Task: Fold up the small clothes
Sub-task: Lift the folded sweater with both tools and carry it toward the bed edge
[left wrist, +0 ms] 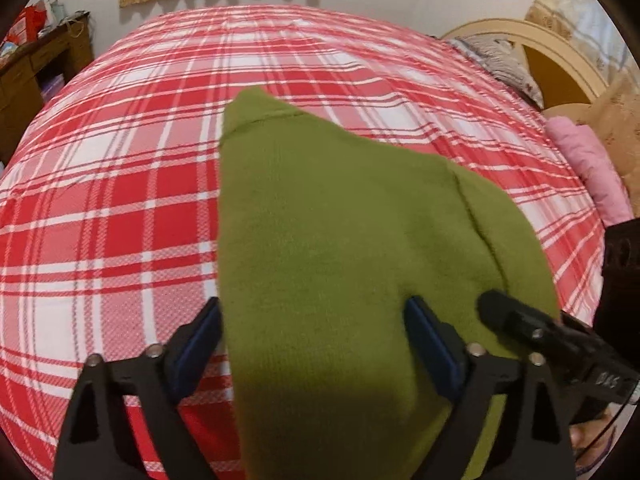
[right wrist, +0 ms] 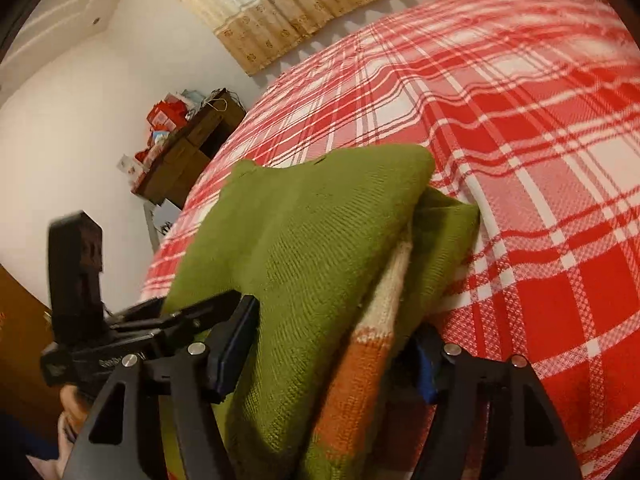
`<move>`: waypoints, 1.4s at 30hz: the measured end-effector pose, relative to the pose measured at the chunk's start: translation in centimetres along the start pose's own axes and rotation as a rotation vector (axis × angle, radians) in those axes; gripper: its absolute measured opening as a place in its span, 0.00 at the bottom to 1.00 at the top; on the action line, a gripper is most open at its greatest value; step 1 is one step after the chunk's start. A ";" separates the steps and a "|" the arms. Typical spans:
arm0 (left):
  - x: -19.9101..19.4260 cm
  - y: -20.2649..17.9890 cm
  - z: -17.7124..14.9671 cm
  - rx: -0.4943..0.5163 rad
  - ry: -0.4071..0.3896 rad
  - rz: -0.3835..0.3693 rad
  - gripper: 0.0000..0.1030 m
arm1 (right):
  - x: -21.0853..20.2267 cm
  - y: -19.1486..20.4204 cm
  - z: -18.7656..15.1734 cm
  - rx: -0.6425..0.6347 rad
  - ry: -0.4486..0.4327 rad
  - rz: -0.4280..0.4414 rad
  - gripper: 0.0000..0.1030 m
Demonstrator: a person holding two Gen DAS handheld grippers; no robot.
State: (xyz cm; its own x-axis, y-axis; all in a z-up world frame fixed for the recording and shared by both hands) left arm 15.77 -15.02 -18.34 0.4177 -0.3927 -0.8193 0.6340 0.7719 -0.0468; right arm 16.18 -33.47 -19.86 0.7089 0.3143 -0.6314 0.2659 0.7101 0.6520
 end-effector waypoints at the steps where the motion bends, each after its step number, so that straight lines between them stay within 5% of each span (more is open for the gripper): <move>1: -0.1 -0.3 0.0 0.004 -0.008 -0.011 0.74 | 0.0 0.2 -0.1 -0.018 -0.006 -0.027 0.54; 3: -0.7 -0.9 0.1 0.026 -0.025 0.007 0.63 | -0.1 0.9 -0.3 -0.049 -0.017 -0.048 0.43; 5: -1.4 -1.6 0.2 0.061 -0.049 0.049 0.47 | -0.5 1.8 -0.7 -0.092 -0.047 -0.090 0.40; 8: -2.5 -1.6 0.2 0.056 -0.084 0.066 0.38 | -1.6 3.5 -1.3 -0.150 -0.101 -0.123 0.39; 13: -4.2 -1.0 -0.5 0.010 -0.107 0.068 0.37 | -3.6 6.4 -2.7 -0.203 -0.157 -0.122 0.38; 25: -9.5 1.6 -2.8 0.009 -0.193 0.213 0.37 | -5.0 12.7 -6.4 -0.266 -0.202 -0.050 0.38; 42: -14.5 9.4 -7.9 -0.134 -0.213 0.314 0.37 | -1.6 21.7 -11.5 -0.374 -0.102 0.085 0.37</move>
State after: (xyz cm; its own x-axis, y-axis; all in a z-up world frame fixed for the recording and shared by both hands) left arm 10.54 1.91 -11.41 0.7122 -0.2109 -0.6695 0.3692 0.9238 0.1018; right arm 13.29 -11.30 -9.47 0.7846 0.3305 -0.5246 -0.0393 0.8709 0.4899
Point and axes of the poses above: each gripper's, at about its wrist camera, not at the fingertips, and x roughly the way its jaws point, y to its left, z to its top, the point moved 6 cm from there along x, roughly the way its jaws point, and after that the axes turned 14 degrees about x, right-handed, at the moved point
